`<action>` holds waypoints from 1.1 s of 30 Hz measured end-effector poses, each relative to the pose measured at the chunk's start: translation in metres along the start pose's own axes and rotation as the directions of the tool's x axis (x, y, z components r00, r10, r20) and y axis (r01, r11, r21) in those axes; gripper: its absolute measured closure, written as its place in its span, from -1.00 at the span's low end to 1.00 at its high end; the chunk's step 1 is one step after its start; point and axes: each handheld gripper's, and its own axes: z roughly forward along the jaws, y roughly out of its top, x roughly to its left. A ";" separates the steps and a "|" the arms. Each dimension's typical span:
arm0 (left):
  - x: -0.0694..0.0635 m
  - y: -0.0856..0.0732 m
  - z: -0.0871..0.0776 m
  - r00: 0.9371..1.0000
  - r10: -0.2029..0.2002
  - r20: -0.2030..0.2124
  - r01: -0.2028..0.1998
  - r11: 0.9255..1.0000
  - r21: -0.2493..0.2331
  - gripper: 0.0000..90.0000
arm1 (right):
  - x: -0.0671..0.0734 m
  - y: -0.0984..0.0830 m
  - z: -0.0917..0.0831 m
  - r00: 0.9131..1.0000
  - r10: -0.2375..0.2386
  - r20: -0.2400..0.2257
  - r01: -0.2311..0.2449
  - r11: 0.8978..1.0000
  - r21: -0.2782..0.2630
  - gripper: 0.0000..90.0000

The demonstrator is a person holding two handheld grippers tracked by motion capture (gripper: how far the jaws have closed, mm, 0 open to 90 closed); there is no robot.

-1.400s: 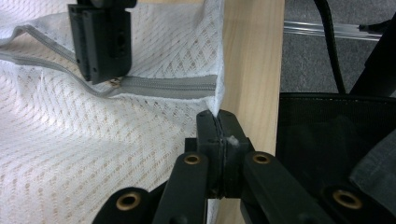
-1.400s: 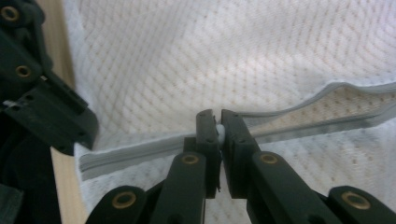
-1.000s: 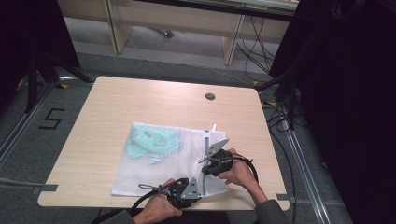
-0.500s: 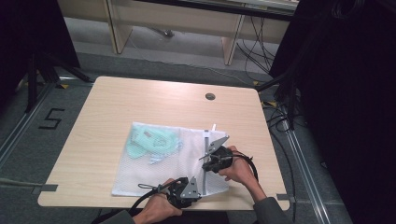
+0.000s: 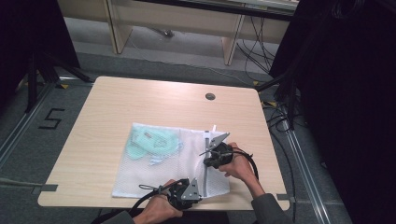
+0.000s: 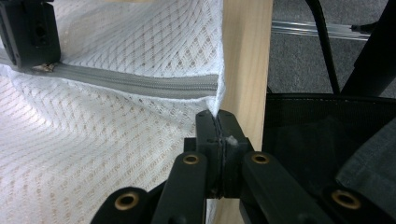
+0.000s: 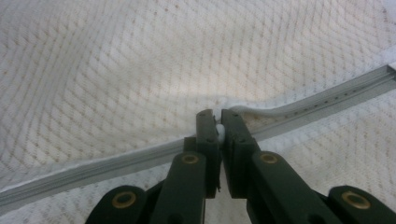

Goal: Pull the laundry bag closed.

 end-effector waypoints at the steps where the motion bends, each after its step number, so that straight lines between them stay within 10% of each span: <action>1: 0.000 0.000 0.000 1.000 0.001 -0.001 -0.001 1.000 -0.002 0.98 | 0.000 0.000 0.000 1.000 0.007 0.000 -0.007 1.000 0.004 0.93; 33: -0.006 0.001 0.000 0.998 -0.062 0.033 0.064 0.997 -0.047 0.98 | -0.015 0.005 0.003 0.995 0.092 0.049 -0.093 0.995 0.020 0.93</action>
